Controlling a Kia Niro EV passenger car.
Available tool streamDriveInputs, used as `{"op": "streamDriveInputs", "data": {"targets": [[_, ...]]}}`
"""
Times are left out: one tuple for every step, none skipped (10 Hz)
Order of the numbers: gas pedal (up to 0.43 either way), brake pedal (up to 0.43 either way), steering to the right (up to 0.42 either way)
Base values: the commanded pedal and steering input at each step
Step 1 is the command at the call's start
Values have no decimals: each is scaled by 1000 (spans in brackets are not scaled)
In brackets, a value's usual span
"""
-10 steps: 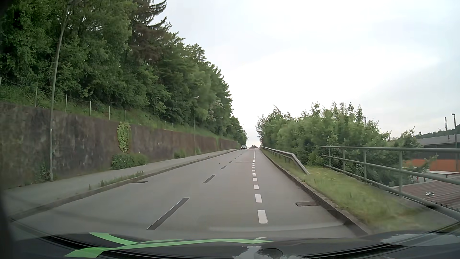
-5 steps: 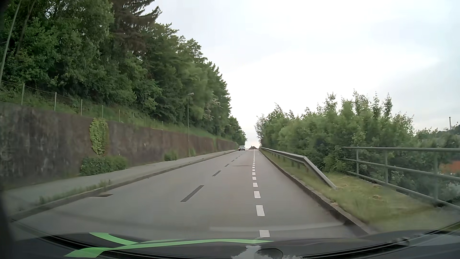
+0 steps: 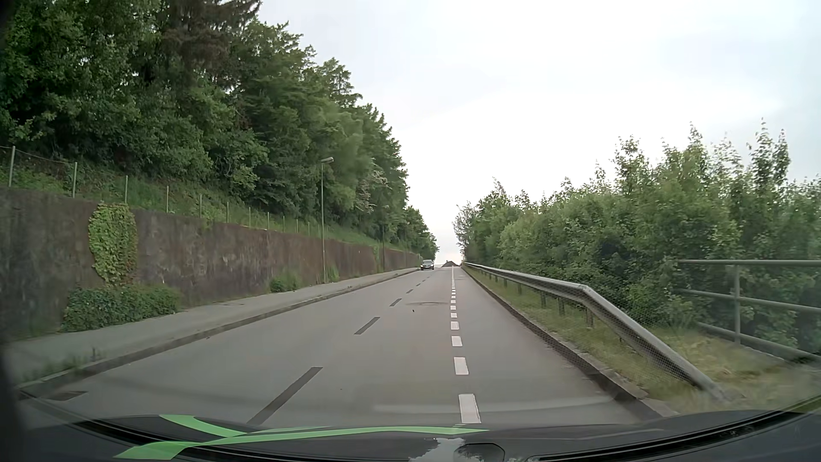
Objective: Follow the waypoints while adhering to traffic rules and regulations
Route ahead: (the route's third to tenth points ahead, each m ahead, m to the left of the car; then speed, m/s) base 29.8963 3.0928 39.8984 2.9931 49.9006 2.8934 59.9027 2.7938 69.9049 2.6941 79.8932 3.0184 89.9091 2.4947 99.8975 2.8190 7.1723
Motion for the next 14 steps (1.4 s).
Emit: {"op": "streamDriveInputs", "data": {"targets": [[138, 0, 1], [138, 0, 2], [138, 0, 1], [138, 0, 1], [150, 0, 2], [150, 0, 2], [150, 0, 2], [150, 0, 2], [150, 0, 2], [150, 0, 2], [150, 0, 2], [150, 0, 2], [150, 0, 1], [150, 0, -1]]}}
